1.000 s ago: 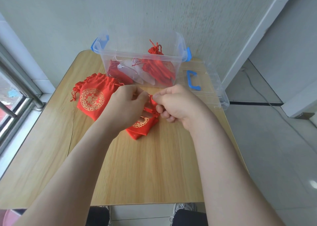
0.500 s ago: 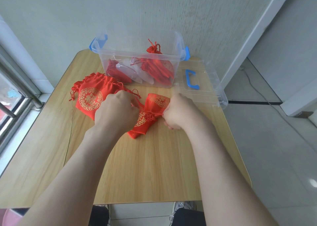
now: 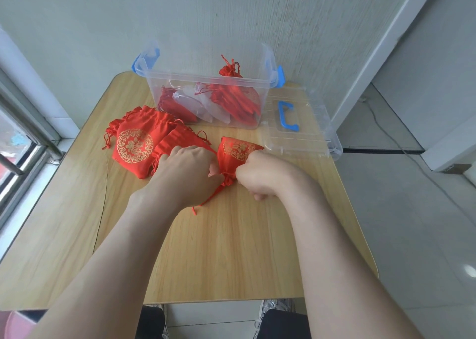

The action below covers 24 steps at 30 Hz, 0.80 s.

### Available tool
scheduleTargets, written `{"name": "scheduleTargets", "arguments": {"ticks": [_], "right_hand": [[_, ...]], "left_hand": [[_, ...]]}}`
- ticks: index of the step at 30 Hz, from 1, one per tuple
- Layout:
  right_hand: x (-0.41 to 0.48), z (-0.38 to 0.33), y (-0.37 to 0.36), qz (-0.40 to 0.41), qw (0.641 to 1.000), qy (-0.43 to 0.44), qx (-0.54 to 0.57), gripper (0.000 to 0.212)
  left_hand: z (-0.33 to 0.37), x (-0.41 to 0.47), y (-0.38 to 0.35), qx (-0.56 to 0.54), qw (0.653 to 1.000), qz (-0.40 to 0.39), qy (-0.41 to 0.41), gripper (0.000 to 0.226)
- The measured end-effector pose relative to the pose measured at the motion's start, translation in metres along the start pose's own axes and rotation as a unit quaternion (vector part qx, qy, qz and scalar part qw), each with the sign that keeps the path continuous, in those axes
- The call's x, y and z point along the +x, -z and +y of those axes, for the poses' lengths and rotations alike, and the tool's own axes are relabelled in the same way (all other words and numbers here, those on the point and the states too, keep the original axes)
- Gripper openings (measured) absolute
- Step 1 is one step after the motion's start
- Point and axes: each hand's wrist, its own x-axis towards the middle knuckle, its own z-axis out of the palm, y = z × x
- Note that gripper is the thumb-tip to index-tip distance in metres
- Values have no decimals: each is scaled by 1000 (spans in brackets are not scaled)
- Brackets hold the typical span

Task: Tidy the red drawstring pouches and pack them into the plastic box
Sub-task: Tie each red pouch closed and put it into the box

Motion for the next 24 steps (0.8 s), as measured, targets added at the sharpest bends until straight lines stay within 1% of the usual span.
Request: {"name": "scheduleTargets", "arguments": {"ticks": [2,5,6,8,9,11,12,14,16,19,22,24], "right_hand": [[5,3,-3,16,1000,2,6,37],[11,7,-5,34,999,14,3,30],[12,7,-6,40,999,21,1,25],[13,9,-4,51,998,29,-6,2],[12,8,-3,53,998,33,-4,7],[11,7,-1,74,996,45,9,3],[10,6,-1,98,994,53,19,3],[13,6,-1,153,985,65,38,12],[17,7,-3,190,979,70,39,17],[25,11,-5,196,978,69,26,16],[27,14,-5,199,977,65,40,28],[28,14,-5,203,977,56,42,31]], "left_hand": [[-1,1,0,-2,1000,16,1,15],[1,0,3,-17,1000,21,15,15],[2,0,3,-26,999,17,19,14],[2,2,5,-53,998,12,25,13],[3,3,5,-69,997,14,25,12],[6,3,7,-96,995,12,21,12],[7,3,7,-108,994,8,18,12],[10,3,7,-128,992,5,11,15],[9,4,6,-139,990,14,3,17],[7,5,2,-107,993,43,-1,15],[5,5,-2,-63,994,85,9,13],[3,4,-3,-47,994,95,15,13]]}}
